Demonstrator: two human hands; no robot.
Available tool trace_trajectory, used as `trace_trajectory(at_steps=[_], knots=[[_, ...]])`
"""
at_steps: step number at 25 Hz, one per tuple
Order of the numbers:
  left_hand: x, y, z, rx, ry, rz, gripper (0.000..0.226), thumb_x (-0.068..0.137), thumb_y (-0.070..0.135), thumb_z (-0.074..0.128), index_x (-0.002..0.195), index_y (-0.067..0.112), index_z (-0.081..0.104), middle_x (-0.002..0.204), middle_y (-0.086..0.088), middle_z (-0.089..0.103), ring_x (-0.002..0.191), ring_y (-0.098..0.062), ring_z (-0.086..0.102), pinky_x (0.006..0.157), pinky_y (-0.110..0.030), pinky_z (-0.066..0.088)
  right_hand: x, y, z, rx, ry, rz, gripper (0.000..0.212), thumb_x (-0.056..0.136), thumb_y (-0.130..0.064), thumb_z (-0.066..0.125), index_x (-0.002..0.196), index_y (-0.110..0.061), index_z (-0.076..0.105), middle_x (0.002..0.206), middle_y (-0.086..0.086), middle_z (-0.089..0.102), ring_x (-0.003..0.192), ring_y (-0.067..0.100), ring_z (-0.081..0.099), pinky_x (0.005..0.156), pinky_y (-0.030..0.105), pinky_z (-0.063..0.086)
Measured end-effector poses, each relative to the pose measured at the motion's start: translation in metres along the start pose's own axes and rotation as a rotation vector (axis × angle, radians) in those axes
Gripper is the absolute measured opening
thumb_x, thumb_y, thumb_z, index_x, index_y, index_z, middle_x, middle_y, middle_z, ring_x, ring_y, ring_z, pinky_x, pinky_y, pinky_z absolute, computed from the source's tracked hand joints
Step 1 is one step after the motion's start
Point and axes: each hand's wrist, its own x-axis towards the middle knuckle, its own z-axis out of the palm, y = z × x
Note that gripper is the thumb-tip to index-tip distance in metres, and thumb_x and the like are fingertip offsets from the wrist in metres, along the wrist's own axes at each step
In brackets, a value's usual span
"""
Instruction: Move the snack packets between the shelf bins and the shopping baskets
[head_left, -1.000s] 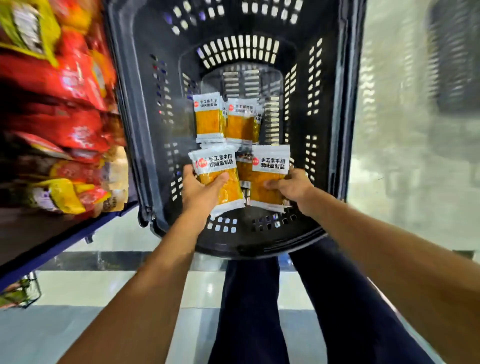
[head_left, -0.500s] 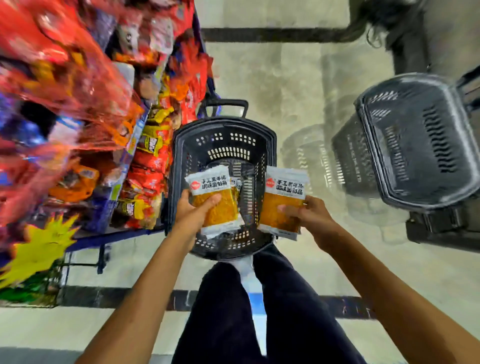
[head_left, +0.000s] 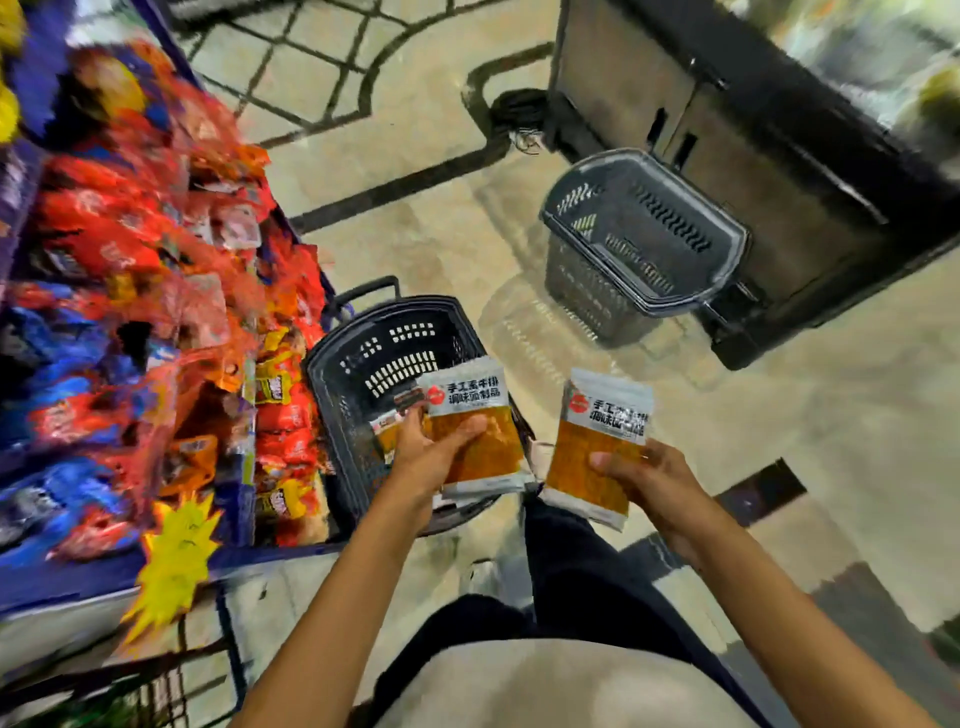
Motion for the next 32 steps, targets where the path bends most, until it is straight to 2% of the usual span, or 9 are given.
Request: trace_trajectory(at_steps=[3, 6, 10, 15, 17, 19, 25, 29, 32], knots=[[-0.02, -0.009, 0.021, 0.099, -0.149, 0.028, 0.032, 0.079, 0.004, 0.07, 0.103, 0.019, 0.054, 0.095, -0.004, 0.066, 0.074, -0.01, 0.065, 0.062, -0.023, 0.056, -0.047, 0.029, -0.024, 0.134, 0.141, -0.008, 0.033, 0.07, -0.001, 0.07, 0.102, -0.01, 0.066, 0.098, 0.007, 0.072, 0.088, 0.023, 0.068, 0.071, 0.027, 0.058], [-0.041, -0.017, 0.057, 0.18, -0.302, 0.007, 0.035, 0.079, 0.004, 0.07, 0.109, 0.015, 0.054, 0.097, -0.005, 0.066, 0.08, -0.015, 0.065, 0.061, -0.024, 0.056, -0.09, 0.052, -0.054, 0.251, 0.255, -0.021, 0.035, 0.072, -0.001, 0.07, 0.106, -0.011, 0.064, 0.102, 0.007, 0.072, 0.092, 0.023, 0.068, 0.074, 0.03, 0.056], [-0.057, -0.027, 0.12, 0.32, -0.497, -0.045, 0.042, 0.076, 0.014, 0.075, 0.111, 0.02, 0.054, 0.107, -0.007, 0.066, 0.094, -0.022, 0.066, 0.077, -0.036, 0.055, -0.129, 0.073, -0.099, 0.37, 0.396, -0.035, 0.045, 0.071, -0.007, 0.071, 0.115, -0.011, 0.06, 0.109, 0.007, 0.069, 0.102, 0.028, 0.063, 0.086, 0.04, 0.05], [-0.092, -0.05, 0.228, 0.457, -0.697, 0.016, 0.046, 0.077, 0.011, 0.074, 0.118, 0.014, 0.052, 0.105, -0.005, 0.066, 0.088, -0.015, 0.064, 0.075, -0.03, 0.055, -0.165, 0.084, -0.174, 0.507, 0.559, -0.079, 0.037, 0.07, -0.008, 0.071, 0.105, -0.013, 0.062, 0.098, 0.004, 0.071, 0.091, 0.022, 0.066, 0.072, 0.031, 0.051], [-0.109, -0.069, 0.273, 0.506, -0.763, 0.0, 0.051, 0.074, 0.016, 0.076, 0.12, 0.015, 0.053, 0.108, -0.005, 0.066, 0.094, -0.018, 0.064, 0.083, -0.036, 0.055, -0.182, 0.088, -0.214, 0.555, 0.619, -0.095, 0.029, 0.074, -0.006, 0.07, 0.1, -0.015, 0.061, 0.093, 0.002, 0.07, 0.088, 0.02, 0.065, 0.068, 0.03, 0.05], [-0.124, -0.089, 0.31, 0.549, -0.803, -0.04, 0.059, 0.068, 0.023, 0.078, 0.121, 0.019, 0.052, 0.113, -0.005, 0.065, 0.102, -0.022, 0.063, 0.089, -0.041, 0.053, -0.199, 0.092, -0.254, 0.581, 0.673, -0.112, 0.029, 0.073, -0.006, 0.07, 0.098, -0.016, 0.061, 0.094, 0.002, 0.07, 0.089, 0.02, 0.065, 0.07, 0.03, 0.05], [-0.156, -0.132, 0.397, 0.587, -0.85, -0.1, 0.047, 0.075, 0.015, 0.075, 0.117, 0.017, 0.054, 0.113, -0.007, 0.066, 0.094, -0.02, 0.065, 0.073, -0.03, 0.054, -0.227, 0.088, -0.354, 0.675, 0.762, -0.18, 0.035, 0.072, -0.006, 0.069, 0.105, -0.014, 0.061, 0.1, 0.004, 0.07, 0.094, 0.019, 0.065, 0.073, 0.029, 0.05], [-0.161, -0.153, 0.477, 0.644, -0.871, -0.117, 0.043, 0.075, 0.015, 0.075, 0.112, 0.019, 0.055, 0.111, -0.006, 0.067, 0.094, -0.02, 0.066, 0.072, -0.031, 0.054, -0.222, 0.076, -0.431, 0.74, 0.814, -0.189, 0.045, 0.059, -0.014, 0.071, 0.103, -0.013, 0.062, 0.098, 0.004, 0.071, 0.093, 0.019, 0.066, 0.075, 0.029, 0.051], [-0.163, -0.167, 0.556, 0.684, -0.923, -0.113, 0.038, 0.076, 0.015, 0.075, 0.108, 0.022, 0.055, 0.11, -0.005, 0.067, 0.095, -0.019, 0.066, 0.069, -0.028, 0.054, -0.212, 0.067, -0.497, 0.791, 0.867, -0.184, 0.045, 0.061, -0.015, 0.072, 0.104, -0.013, 0.061, 0.097, 0.003, 0.071, 0.092, 0.017, 0.066, 0.073, 0.028, 0.051]])
